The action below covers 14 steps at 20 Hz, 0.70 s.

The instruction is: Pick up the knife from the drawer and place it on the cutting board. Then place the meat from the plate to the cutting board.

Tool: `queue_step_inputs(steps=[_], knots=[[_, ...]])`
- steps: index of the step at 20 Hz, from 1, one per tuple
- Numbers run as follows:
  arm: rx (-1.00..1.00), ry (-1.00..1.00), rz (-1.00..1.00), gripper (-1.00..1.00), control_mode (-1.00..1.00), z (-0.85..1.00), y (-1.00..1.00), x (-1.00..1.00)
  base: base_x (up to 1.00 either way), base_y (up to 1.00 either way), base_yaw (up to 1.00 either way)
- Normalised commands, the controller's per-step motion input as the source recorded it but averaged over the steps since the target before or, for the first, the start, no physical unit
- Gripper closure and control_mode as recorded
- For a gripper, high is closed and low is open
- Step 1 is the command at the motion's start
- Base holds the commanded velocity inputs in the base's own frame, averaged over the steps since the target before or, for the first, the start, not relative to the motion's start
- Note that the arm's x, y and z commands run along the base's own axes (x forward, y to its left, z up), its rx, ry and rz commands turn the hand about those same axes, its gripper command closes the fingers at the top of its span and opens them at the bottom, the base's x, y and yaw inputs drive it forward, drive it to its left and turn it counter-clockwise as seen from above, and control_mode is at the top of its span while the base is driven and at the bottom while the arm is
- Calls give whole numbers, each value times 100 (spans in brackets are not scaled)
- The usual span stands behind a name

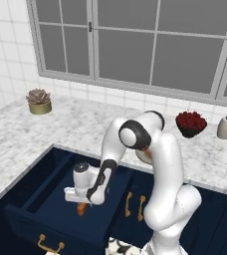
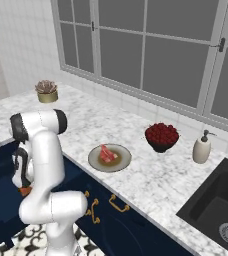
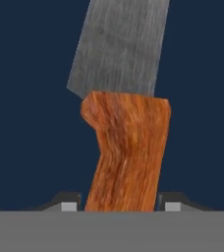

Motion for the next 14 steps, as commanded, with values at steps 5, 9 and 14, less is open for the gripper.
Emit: queue_step_inputs(steps=[5, 9, 14], knots=[[0, 0, 0, 100, -100, 86, 0, -59, 0, 0, 0], [0, 0, 0, 100, -100, 100, -1, -86, 0, 0, 0], [0, 2, -1, 100, -100, 100, -24, -70, 0, 0, 0]])
